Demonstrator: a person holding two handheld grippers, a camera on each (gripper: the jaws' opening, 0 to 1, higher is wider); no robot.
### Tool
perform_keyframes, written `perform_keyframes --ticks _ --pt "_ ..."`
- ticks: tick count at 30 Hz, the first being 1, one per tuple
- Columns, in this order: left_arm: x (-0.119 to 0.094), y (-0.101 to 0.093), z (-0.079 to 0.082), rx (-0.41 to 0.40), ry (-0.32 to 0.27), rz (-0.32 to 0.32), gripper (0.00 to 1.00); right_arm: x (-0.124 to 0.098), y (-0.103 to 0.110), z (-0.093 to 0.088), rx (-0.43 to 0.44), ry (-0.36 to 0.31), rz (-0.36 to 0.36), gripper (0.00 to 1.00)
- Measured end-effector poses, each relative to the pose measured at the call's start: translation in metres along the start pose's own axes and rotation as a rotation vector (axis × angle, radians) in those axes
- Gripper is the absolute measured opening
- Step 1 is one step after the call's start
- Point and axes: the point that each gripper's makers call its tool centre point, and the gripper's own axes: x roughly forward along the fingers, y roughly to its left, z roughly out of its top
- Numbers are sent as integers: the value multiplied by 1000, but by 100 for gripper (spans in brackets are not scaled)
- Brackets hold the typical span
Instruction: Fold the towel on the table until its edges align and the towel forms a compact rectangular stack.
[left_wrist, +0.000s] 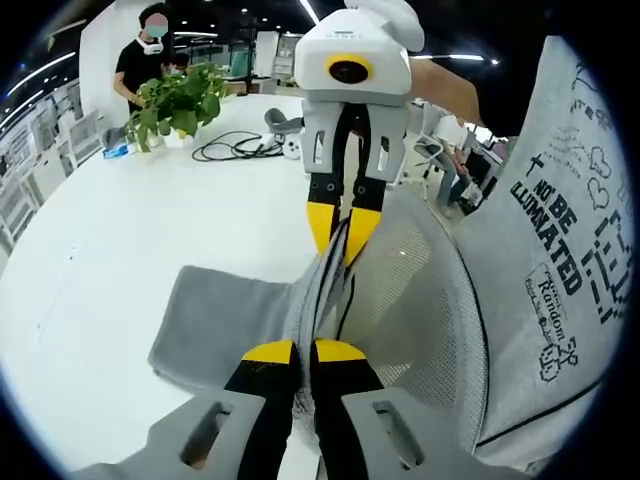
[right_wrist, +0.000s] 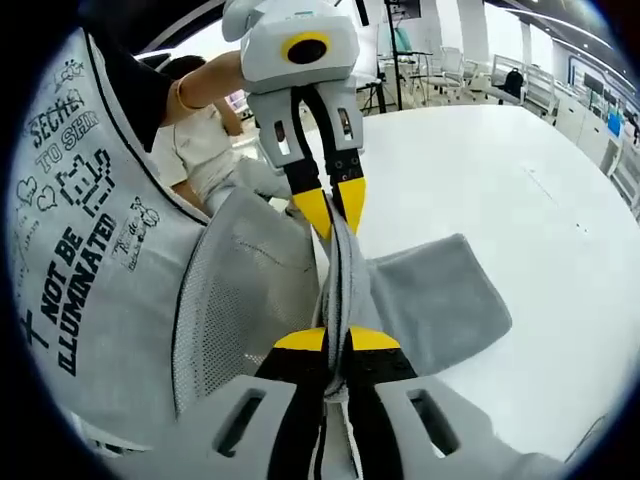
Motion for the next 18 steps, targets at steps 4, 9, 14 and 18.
perform_keyframes --ticks 4,9,14,18 --pt "-1 12 3 -3 -2 -5 5 -3 -11 4 14 -13 11 5" --pt "1 23 6 -5 -7 -7 5 -5 -24 7 13 -12 42 5" --pt "4 40 7 -21 -12 -10 5 -6 -42 9 47 -26 66 5" --pt "9 57 8 -43 -27 -1 5 -5 -59 10 68 -37 83 5"
